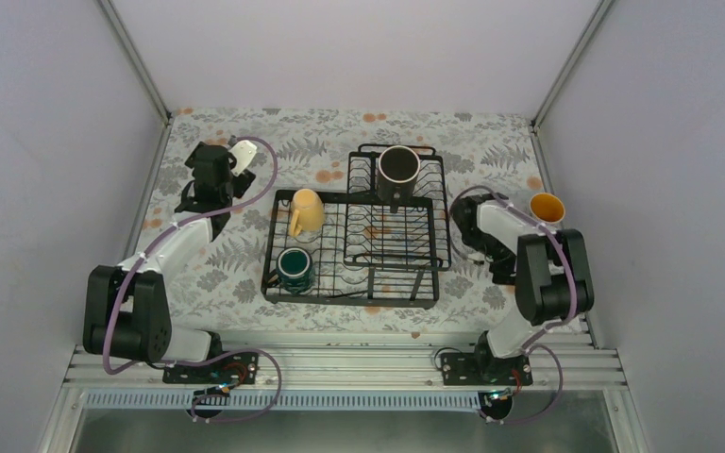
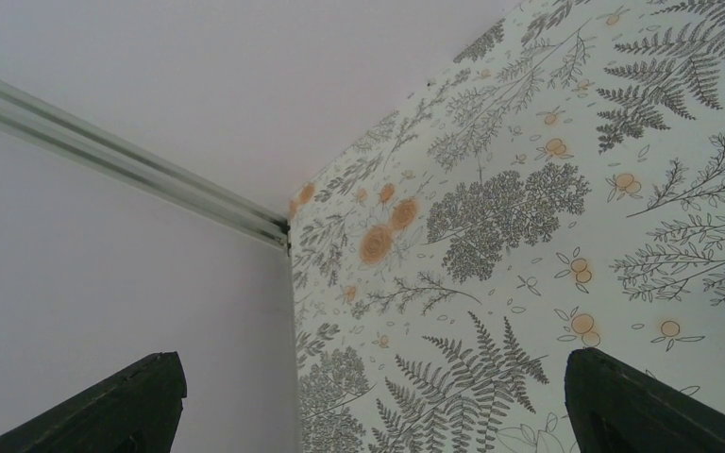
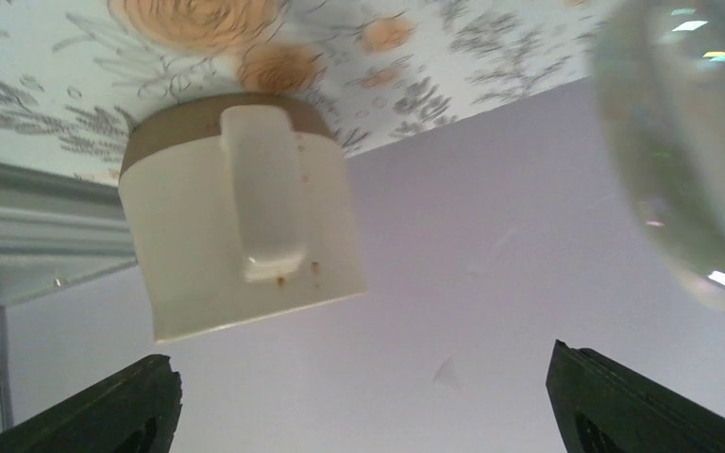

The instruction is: Unload the cups from the dish rack

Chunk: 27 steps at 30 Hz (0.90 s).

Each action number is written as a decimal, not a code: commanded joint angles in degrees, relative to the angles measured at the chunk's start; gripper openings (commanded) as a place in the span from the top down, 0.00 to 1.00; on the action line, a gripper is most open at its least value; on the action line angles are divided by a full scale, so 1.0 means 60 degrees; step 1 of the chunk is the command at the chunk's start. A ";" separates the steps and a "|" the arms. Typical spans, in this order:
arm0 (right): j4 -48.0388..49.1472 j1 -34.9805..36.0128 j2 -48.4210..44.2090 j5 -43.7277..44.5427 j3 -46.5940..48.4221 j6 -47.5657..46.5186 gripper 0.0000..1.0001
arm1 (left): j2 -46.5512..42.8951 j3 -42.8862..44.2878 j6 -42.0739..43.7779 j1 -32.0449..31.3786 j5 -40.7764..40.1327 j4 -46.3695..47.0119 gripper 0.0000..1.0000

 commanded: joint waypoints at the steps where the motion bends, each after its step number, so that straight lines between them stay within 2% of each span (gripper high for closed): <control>1: -0.0058 0.0090 -0.1085 -0.1707 0.1020 -0.1088 0.00 | -0.0271 0.0362 0.0123 0.0035 -0.0078 -0.0134 0.00; 9: -0.0045 -0.0054 -0.2972 -0.3706 0.1974 -0.2142 0.00 | -0.0403 0.0545 -0.0009 0.0026 -0.0125 -0.0428 0.00; 18: 0.1747 -0.0076 -0.3995 -0.7349 0.5156 -0.2689 0.00 | -0.0607 0.0926 -0.0308 -0.0008 -0.0190 -0.0843 0.00; 21: 0.2090 -0.0073 -0.3883 -0.8313 0.6028 -0.2285 0.00 | -0.0642 0.1032 -0.0485 -0.0029 -0.0205 -0.1002 0.00; 27: 0.3087 -0.0088 -0.3601 -1.0240 0.7583 0.0035 0.00 | -0.0722 0.1304 -0.0366 -0.0102 -0.0241 -0.1328 0.00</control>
